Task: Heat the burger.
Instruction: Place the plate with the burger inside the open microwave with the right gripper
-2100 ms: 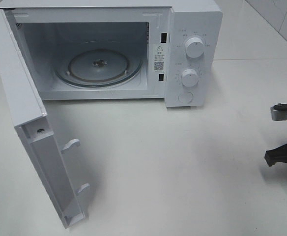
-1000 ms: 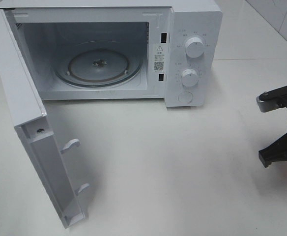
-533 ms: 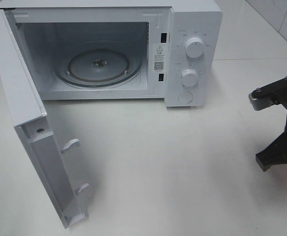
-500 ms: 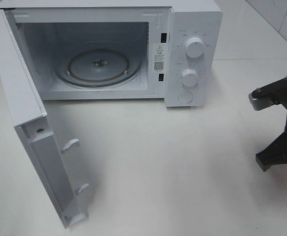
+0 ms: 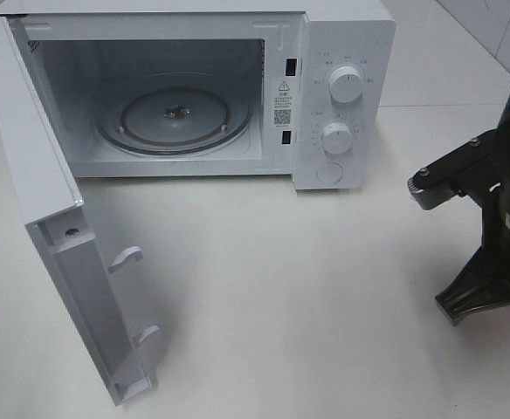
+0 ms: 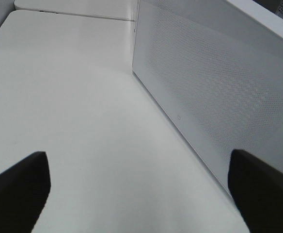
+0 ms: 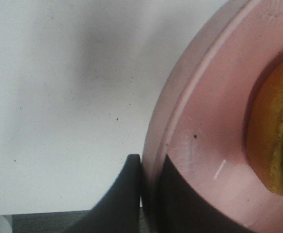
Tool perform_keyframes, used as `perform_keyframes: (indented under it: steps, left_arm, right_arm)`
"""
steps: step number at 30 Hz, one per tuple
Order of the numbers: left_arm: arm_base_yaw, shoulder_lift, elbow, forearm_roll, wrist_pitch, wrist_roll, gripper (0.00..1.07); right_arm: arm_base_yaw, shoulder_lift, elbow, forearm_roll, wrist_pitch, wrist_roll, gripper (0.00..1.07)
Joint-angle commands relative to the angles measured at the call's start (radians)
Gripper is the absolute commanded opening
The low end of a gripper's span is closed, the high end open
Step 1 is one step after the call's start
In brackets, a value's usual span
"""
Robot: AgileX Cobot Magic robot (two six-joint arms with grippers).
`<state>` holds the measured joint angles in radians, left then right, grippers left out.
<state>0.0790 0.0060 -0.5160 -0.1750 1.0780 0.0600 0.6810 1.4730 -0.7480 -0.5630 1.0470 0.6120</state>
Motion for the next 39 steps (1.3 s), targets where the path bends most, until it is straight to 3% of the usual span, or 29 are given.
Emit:
perform_keyframes:
  steps: [1,14,18,26,28,39]
  left_arm:
    - [-0.005,0.002,0.000,-0.005,-0.008,-0.002,0.91]
    - [-0.005,0.002,0.000,-0.005,-0.008,-0.002,0.91]
    - [-0.005,0.002,0.000,-0.005,-0.008,-0.002,0.91]
    - [-0.005,0.002,0.000,-0.005,-0.008,-0.002,0.91]
    - [-0.005,0.002,0.000,-0.005,-0.008,-0.002,0.91]
    - [-0.005,0.002,0.000,-0.005,-0.008,-0.002,0.91]
  right_arm:
    - [0.026,-0.009,0.003,-0.073,0.036,0.015,0.00]
    - [0.066,-0.009,0.003,-0.109,0.032,-0.046,0.00]
    - [0.160,-0.010,0.003,-0.117,0.031,-0.078,0.00]
    - [0.243,-0.016,0.020,-0.134,0.015,-0.098,0.00]
    - [0.286,-0.044,0.082,-0.138,-0.028,-0.117,0.00]
    - [0.393,-0.151,0.179,-0.187,-0.047,-0.134,0.01]
